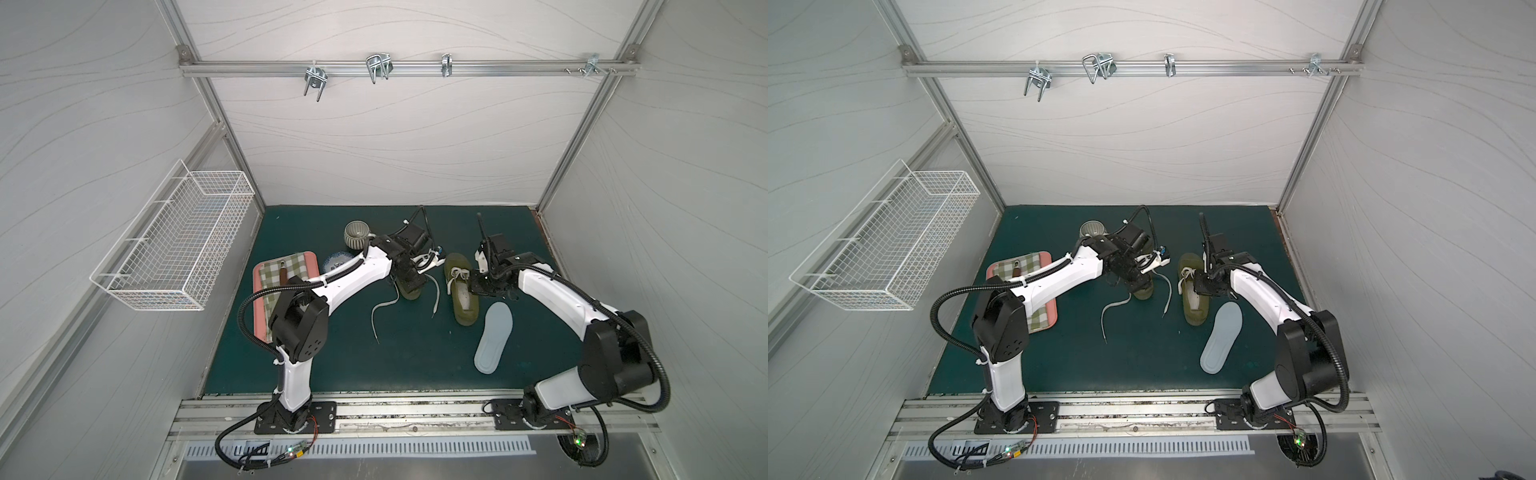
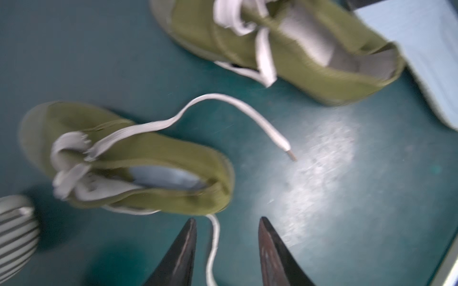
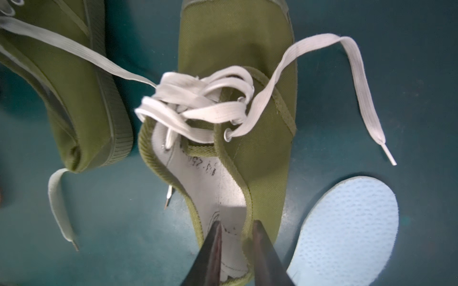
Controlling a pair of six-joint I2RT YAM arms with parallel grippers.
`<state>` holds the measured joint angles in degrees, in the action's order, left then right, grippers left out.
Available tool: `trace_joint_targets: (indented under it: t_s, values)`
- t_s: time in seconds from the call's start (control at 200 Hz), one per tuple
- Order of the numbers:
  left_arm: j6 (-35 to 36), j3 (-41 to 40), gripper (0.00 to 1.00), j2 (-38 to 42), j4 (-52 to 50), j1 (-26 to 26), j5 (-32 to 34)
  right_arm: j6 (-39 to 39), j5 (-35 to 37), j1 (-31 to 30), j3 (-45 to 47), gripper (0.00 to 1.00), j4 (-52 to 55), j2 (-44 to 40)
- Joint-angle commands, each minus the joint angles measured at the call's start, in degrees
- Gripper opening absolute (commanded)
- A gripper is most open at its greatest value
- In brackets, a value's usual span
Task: Insert the insole into the shoe
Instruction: Place the shoe at the center of the board, then adjust the shoe at the center of the board.
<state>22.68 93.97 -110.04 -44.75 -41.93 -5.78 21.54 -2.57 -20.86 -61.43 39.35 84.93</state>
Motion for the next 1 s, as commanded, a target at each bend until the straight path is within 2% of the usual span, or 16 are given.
trace_joint_targets:
  t_s: [0.0,0.085,0.195,0.405,0.63,0.725,0.845,0.94,0.995]
  values:
    - [-10.08,2.92,0.42,-2.45,0.36,0.59,3.09,3.29,-2.01,-0.03,0.9,0.28,-0.83,-1.12]
    - [-12.28,0.78,0.42,-1.25,3.1,0.32,3.53,4.74,-1.46,-1.02,1.65,0.29,-2.2,-1.66]
    - [-14.17,-1.89,0.43,0.64,6.79,0.28,3.63,3.08,3.3,-2.93,0.27,0.31,-0.96,0.63]
    - [-19.06,-1.26,0.43,-0.08,7.23,-1.04,0.83,-0.22,7.61,-3.48,-1.25,0.36,-1.89,5.66]
    - [-23.8,-0.9,0.43,-1.85,9.23,-2.27,-0.19,-2.14,12.85,-3.48,-3.25,0.38,-2.58,8.6]
    - [-25.78,-1.25,0.43,-2.17,11.63,-2.55,-0.48,-2.81,12.84,-2.68,-3.67,0.38,-3.23,9.71]
    - [-29.59,-1.56,0.43,-2.78,15.81,-2.93,-1.25,-3.41,10.7,-0.66,-3.87,0.27,-3.87,10.09]
    - [-32.04,-1.06,0.43,-3.98,18.81,-3.39,-3.08,-4.19,9.05,0.44,-3.53,0.09,-4.43,9.23]
    - [-32.94,-0.27,0.43,-5.0,19.58,-3.86,-4.25,-4.5,7.79,0.77,-3.24,0.04,-4.79,8.79]
